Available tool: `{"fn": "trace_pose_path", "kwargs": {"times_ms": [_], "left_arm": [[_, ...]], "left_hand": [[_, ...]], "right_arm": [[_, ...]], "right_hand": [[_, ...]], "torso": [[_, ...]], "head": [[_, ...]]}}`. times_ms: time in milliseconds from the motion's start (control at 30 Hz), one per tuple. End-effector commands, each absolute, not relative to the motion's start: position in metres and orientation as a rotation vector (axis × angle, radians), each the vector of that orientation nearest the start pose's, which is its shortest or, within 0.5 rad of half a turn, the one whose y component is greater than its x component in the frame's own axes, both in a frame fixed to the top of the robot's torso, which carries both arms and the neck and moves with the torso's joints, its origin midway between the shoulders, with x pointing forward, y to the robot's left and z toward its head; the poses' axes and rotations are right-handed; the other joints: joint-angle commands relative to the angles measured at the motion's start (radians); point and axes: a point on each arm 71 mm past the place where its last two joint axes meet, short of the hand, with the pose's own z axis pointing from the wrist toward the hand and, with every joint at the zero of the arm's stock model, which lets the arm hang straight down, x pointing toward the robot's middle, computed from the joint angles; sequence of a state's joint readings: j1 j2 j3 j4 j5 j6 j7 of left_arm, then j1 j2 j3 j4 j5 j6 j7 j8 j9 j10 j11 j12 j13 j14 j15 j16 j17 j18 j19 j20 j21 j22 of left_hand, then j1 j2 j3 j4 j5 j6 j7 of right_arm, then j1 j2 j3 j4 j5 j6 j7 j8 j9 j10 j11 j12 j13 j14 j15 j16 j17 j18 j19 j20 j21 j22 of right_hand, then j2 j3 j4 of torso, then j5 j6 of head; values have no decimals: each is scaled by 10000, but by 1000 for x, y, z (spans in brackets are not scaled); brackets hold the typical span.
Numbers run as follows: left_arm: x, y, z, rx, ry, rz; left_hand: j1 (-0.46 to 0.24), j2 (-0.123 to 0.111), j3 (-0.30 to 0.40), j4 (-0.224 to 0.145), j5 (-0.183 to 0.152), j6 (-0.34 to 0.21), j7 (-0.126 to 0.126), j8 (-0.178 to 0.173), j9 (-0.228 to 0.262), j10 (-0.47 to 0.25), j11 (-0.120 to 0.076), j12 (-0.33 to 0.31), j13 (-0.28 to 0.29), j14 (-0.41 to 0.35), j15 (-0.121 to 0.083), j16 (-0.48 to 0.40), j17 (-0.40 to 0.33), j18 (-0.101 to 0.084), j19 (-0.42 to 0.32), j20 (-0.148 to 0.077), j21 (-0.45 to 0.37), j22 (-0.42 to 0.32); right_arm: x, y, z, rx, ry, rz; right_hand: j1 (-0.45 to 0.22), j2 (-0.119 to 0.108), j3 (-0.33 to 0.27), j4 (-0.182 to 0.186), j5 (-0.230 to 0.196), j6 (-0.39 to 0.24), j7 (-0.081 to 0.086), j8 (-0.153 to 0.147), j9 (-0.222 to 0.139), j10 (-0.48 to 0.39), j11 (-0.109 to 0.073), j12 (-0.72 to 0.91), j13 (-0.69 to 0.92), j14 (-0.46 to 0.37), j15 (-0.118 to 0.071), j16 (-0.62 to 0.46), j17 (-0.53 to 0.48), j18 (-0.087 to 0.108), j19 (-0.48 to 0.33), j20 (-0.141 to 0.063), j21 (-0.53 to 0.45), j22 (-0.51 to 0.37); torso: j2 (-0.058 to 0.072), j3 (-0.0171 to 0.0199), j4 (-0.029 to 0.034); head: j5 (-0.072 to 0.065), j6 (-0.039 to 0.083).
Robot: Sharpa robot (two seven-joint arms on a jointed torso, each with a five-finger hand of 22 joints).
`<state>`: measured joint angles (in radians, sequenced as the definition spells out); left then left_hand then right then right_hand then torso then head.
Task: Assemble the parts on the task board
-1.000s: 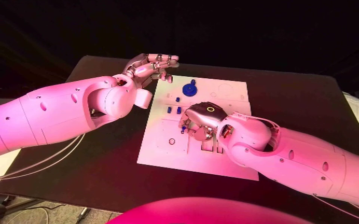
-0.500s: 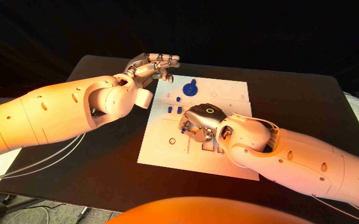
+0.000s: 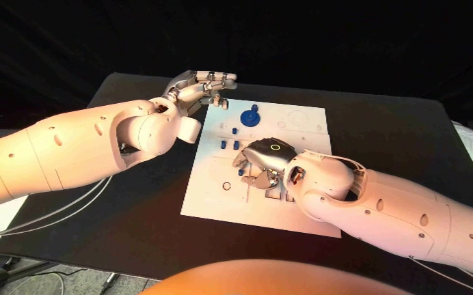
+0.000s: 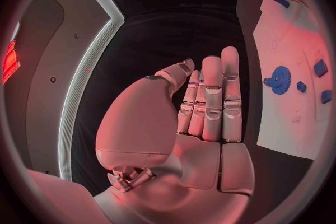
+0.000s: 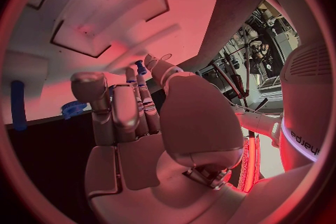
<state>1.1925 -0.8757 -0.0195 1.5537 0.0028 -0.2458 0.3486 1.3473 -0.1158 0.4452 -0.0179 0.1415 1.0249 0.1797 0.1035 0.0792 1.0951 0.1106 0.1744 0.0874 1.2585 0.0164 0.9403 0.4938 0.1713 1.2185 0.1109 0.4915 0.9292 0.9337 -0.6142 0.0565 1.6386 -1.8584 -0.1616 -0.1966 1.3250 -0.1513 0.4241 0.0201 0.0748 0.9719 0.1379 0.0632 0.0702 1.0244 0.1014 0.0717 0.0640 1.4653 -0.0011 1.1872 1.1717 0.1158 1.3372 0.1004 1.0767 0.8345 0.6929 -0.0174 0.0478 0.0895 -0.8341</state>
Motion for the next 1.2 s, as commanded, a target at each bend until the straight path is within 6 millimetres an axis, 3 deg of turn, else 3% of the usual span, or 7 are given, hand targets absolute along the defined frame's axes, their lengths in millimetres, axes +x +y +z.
{"fn": "trace_pose_path", "kwargs": {"times_ms": [33,267,600,733,800,867,1200], "left_arm": [[484,211,-174,-11268,14786,-16182],[484,212,-174,-11296,14832,-16177],[483,214,-175,-11313,14871,-16165],[483,214,-175,-11313,14888,-16175],[483,215,-175,-11314,14892,-16175],[483,215,-175,-11320,14888,-16159],[483,215,-175,-11288,14972,-16176]], "left_hand": [[50,12,-19,-27,52,-61,-12,8,-16,-97,-19,59,-13,-77,4,-19,-16,110,29,36,-33,-14],[56,7,-33,-36,50,-75,-8,5,-22,-134,-13,61,-18,-81,9,-17,-20,108,34,38,-41,-22],[54,5,-44,-37,48,-82,-5,5,-25,-152,-9,63,-19,-83,12,-16,-22,108,36,40,-45,-27],[54,5,-44,-37,48,-82,-5,5,-25,-152,-9,63,-19,-83,12,-16,-22,108,36,40,-45,-27],[54,5,-44,-37,48,-82,-5,5,-25,-152,-9,63,-19,-83,12,-16,-22,108,36,40,-45,-27],[54,5,-44,-37,48,-82,-5,5,-25,-152,-9,63,-19,-83,12,-16,-22,108,36,40,-45,-27],[64,11,-63,-48,50,-99,6,5,-32,-196,1,78,-23,-94,18,-16,-29,106,40,43,-60,-42]], "right_arm": [[398,-58,-248,-5257,16914,7735],[394,-69,-236,-4787,16345,7984],[409,-127,-198,-3522,16254,7113],[418,-148,-190,-3530,16355,6272],[422,-157,-191,-3692,16573,5831],[425,-163,-192,-3834,16856,5511],[430,-167,-202,-4258,17497,5300]], "right_hand": [[20,129,-88,-20,67,-7,-6,14,4,-114,13,88,21,332,90,34,15,203,-20,27,-43,-2],[154,276,-173,-60,274,224,33,81,50,-29,-23,343,49,364,62,90,14,192,53,29,7,55],[130,212,-327,-36,338,334,-5,44,53,97,-70,592,28,365,25,86,-46,173,148,7,81,144],[58,58,-665,37,300,87,-167,-15,-6,-433,-8,445,-10,371,82,118,-63,180,145,35,30,74],[19,-66,-984,129,144,-239,-360,-22,-58,-971,-11,251,-30,344,-119,76,-123,266,10,-60,-248,-307],[239,12,-1739,451,47,-584,-588,6,-27,-1403,-222,300,47,319,-415,42,-189,271,-42,-371,-446,-524],[809,288,-2280,782,93,-526,-541,32,-10,-1479,-139,724,56,357,-315,59,-251,252,52,-314,-522,-578]], "torso": [[-3,16,-26],[-17,12,-33],[-84,-7,-146],[-101,-18,-176],[-104,-24,-188],[-85,-16,-195],[-79,-20,-165]], "head": [[-14,35],[-101,112],[-306,302],[-377,342],[-399,347],[-402,370],[-450,317]]}}
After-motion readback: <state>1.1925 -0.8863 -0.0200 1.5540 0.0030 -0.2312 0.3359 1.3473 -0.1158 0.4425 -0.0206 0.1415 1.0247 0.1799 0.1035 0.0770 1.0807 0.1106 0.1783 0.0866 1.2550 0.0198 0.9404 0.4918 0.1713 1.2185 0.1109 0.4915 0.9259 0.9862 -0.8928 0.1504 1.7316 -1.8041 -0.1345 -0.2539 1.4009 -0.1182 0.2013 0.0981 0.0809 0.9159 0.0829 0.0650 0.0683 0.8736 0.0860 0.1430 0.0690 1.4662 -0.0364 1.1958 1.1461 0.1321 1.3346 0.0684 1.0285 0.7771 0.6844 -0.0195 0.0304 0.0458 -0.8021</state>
